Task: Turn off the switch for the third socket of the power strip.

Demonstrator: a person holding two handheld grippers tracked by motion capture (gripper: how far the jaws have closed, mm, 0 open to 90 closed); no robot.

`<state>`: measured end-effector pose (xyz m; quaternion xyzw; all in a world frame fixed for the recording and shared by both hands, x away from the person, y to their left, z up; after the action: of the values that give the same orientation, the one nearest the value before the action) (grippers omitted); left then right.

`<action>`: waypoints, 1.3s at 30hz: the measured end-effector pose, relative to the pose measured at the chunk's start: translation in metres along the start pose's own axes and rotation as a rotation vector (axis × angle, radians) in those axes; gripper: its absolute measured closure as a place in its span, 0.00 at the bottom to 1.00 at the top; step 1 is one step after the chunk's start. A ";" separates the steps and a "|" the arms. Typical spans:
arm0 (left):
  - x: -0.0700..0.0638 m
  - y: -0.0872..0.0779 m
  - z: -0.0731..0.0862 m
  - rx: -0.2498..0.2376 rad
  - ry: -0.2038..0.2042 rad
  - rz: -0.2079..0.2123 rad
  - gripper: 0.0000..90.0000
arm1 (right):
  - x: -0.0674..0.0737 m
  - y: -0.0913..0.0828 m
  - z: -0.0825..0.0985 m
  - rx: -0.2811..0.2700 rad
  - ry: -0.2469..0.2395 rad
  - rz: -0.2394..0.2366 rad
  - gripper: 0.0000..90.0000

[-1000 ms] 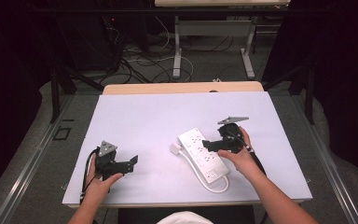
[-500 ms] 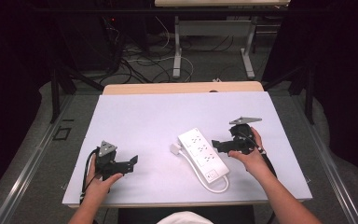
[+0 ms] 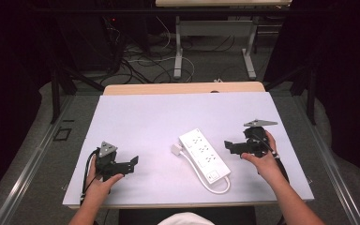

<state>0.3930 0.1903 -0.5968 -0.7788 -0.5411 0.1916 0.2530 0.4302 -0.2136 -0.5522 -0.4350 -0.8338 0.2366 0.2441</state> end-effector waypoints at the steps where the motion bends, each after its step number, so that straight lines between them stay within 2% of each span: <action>1: 0.000 0.000 0.000 -0.002 -0.002 0.000 0.02 | -0.002 -0.001 0.001 -0.002 0.000 0.005 0.00; 10: 0.000 0.000 0.000 0.000 -0.002 -0.003 0.02 | -0.019 -0.010 0.016 -0.006 0.039 0.031 0.00; 20: 0.000 0.001 0.000 -0.012 -0.004 -0.008 0.02 | -0.031 -0.012 0.030 -0.012 0.039 0.064 0.00; 25: 0.000 0.001 0.000 -0.011 -0.002 -0.010 0.02 | -0.035 -0.010 0.034 -0.018 0.044 0.076 0.00; 28: 0.001 -0.001 0.001 0.006 0.003 -0.001 0.02 | -0.039 -0.009 0.036 -0.019 0.042 0.091 0.00; 39: 0.001 0.000 0.000 0.006 0.003 0.000 0.02 | -0.050 -0.008 0.043 -0.033 0.062 0.116 0.00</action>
<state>0.3926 0.1910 -0.5970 -0.7784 -0.5400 0.1923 0.2560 0.4240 -0.2675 -0.5902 -0.4934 -0.8031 0.2231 0.2484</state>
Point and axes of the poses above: each handheld gripper's, and its own axes: y roughly forward along the jaws, z roughly out of its underside, x roughly to its left, the point moved 9 cm from there along y, roughly forward along the jaws, and after that the axes turned 7 degrees about -z, right-handed, at the moved point
